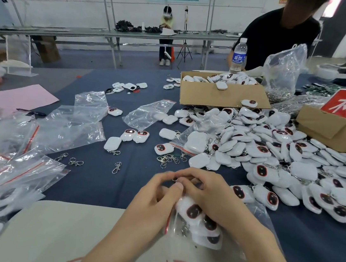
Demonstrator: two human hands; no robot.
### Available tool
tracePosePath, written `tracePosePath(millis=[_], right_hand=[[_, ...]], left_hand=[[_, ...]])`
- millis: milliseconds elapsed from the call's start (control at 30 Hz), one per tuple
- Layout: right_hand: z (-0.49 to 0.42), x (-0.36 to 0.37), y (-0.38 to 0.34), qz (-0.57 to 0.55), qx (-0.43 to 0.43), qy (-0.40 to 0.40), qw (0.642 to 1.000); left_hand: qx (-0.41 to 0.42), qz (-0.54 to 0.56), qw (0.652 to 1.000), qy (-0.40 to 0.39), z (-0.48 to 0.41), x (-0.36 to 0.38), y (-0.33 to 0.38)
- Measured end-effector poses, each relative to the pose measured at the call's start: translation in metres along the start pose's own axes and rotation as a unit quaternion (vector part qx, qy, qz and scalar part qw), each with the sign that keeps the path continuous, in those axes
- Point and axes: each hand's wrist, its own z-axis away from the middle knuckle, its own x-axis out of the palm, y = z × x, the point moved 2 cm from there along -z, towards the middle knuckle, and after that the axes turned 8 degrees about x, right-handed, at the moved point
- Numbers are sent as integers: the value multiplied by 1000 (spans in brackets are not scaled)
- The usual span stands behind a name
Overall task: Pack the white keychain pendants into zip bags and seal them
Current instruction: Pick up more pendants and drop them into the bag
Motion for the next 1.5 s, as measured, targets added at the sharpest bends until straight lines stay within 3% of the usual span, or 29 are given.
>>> tracePosePath(millis=[167,233,333,400,467,600,867,1067,1200,1367,1500], right_hand=[[3,-2,-6,-10,-2,-11,1000],[4,-6,-8,-26,-11,12,1000],[7,-21,-8,-24,-26,109,993],[8,-30,-4,79,-25,211,974],[8,-37,2,226,32,266,936],[9,-39,14,331,149,231,903],[13,-41,6,300,113,321,891],[15,-40,11,331,134,268,895],[15,-43,8,245,94,296,918],[13,-53,3,31,61,317,946],[11,-49,-2,-174,44,276,944]], left_hand=[[49,-46,996,-62,1,2,-4],[64,-51,996,-39,-1,-1,-6],[54,-33,997,43,-7,-5,-9],[48,8,995,89,-11,-8,-10],[64,-10,989,129,-14,-15,-11],[101,-92,978,157,-22,-25,-12],[105,-110,979,135,-23,-23,-16],[116,-128,977,127,-24,-22,-17],[119,-132,976,126,-25,-22,-17],[124,-116,978,119,-21,-21,-14],[167,-114,979,38,-12,-12,-8]])
